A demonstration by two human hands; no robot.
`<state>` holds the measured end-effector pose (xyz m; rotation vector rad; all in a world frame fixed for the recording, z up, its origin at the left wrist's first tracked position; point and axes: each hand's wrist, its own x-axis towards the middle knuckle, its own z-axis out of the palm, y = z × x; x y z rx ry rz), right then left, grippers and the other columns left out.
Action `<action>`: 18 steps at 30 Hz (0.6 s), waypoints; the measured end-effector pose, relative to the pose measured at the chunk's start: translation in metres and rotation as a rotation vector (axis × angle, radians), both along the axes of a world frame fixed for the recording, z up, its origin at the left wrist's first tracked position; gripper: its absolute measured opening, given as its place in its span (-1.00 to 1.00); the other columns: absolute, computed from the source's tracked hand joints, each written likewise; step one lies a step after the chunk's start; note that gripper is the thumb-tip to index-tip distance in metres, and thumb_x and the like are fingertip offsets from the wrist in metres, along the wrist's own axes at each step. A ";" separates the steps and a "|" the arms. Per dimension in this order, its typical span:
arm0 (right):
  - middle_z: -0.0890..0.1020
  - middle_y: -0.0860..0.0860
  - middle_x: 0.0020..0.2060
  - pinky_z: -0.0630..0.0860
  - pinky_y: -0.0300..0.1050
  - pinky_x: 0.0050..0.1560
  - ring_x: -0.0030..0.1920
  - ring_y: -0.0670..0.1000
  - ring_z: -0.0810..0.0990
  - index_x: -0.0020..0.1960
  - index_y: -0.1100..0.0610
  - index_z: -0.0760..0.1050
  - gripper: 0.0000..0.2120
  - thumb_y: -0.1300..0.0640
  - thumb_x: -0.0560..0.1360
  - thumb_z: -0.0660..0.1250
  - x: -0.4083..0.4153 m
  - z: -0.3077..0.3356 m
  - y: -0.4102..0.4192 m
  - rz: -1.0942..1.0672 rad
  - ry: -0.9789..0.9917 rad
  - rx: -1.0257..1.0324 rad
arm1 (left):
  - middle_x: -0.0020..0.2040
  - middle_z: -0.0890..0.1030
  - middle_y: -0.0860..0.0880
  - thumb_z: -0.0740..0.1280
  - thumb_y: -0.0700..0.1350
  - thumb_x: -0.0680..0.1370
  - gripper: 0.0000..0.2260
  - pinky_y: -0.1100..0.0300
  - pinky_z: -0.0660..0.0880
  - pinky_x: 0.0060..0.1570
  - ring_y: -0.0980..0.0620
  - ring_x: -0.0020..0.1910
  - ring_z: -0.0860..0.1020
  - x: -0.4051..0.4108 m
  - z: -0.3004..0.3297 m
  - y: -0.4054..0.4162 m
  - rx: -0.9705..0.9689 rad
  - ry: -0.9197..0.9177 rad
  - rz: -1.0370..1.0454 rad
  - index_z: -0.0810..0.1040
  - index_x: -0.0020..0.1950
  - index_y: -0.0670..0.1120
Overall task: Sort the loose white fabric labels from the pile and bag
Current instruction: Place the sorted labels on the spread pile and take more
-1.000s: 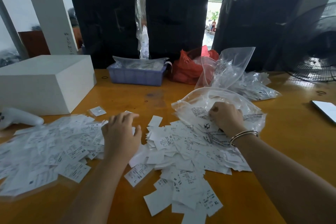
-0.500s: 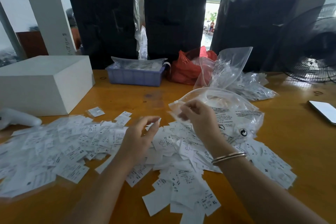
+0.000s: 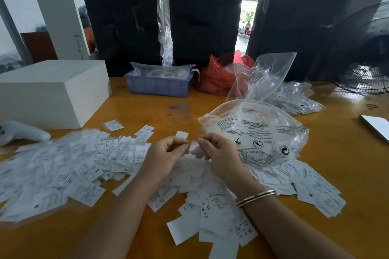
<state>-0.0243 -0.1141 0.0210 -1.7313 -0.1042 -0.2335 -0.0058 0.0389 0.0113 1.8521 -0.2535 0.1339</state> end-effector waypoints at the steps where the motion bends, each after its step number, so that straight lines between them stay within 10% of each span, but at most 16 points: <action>1: 0.69 -0.04 -0.33 0.48 -0.38 -0.33 -0.35 -0.17 0.60 -0.10 -0.01 0.56 -0.88 0.16 0.56 0.29 0.000 0.000 0.000 0.009 0.000 0.023 | -0.26 0.66 0.20 0.38 -0.10 0.53 -0.92 0.50 0.43 -0.33 0.32 -0.24 0.58 0.000 0.000 0.000 -0.010 -0.001 0.030 0.62 -0.12 0.07; 9: 0.68 -0.08 -0.27 0.52 -0.38 -0.26 -0.29 -0.21 0.60 -0.12 -0.05 0.58 -0.94 0.11 0.49 0.39 -0.001 -0.004 0.002 0.031 0.013 -0.148 | -0.36 0.62 0.21 0.42 0.00 0.47 -0.93 0.41 0.40 -0.36 0.34 -0.42 0.50 0.002 0.000 0.004 -0.052 -0.006 0.097 0.60 -0.15 0.03; 18: 0.68 -0.01 -0.36 0.51 -0.34 -0.31 -0.39 -0.14 0.57 -0.09 0.09 0.62 -0.85 0.28 0.52 0.31 0.001 0.007 -0.009 -0.063 -0.008 0.175 | -0.14 0.69 0.11 0.38 0.04 0.48 -0.83 0.23 0.48 -0.19 0.17 -0.17 0.64 0.002 0.005 0.005 -0.259 0.233 -0.061 0.59 0.01 0.00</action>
